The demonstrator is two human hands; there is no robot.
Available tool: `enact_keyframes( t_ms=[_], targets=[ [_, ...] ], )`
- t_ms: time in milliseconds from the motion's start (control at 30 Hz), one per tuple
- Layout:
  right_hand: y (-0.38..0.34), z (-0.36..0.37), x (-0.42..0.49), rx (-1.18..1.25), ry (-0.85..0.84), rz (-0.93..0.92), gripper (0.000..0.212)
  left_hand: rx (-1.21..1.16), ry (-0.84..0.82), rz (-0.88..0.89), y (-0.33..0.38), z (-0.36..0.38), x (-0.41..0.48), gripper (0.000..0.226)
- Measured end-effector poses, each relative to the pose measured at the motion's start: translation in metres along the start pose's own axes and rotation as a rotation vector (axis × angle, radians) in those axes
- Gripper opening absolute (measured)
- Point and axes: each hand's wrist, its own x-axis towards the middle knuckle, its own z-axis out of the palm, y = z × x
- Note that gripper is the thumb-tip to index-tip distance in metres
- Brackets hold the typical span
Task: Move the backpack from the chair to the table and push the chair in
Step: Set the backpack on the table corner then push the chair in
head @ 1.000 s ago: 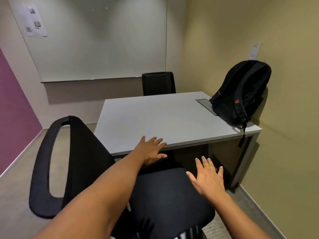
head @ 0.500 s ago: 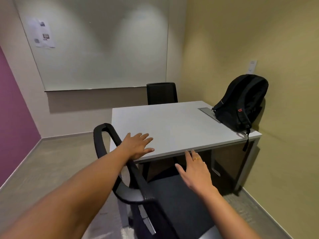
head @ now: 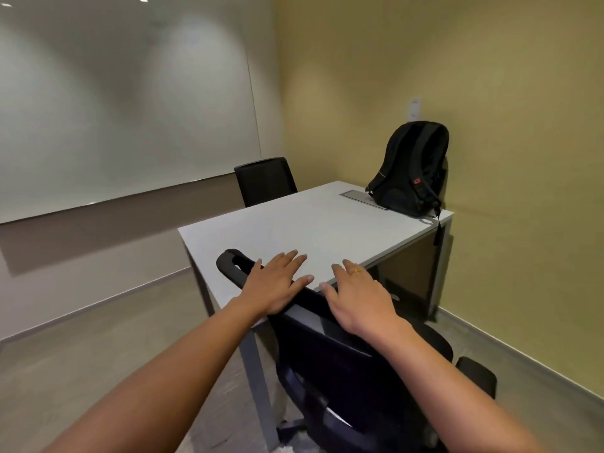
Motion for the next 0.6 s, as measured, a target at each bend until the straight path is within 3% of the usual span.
enact_keyframes(
  t_ms=[367,500,600],
  targets=[
    [-0.037,0.041,-0.023,-0.158,0.249,0.104,0.062,-0.173,0.055,0.042,-0.019,0.011,-0.009,0.059],
    [-0.028,0.040,-0.020,-0.194,0.270,0.076,0.061,-0.199,0.077,0.061,-0.018,0.012,-0.003,0.087],
    [-0.019,0.038,-0.021,-0.193,0.246,0.039,0.067,-0.196,0.078,0.089,-0.016,0.011,0.001,0.093]
  ],
)
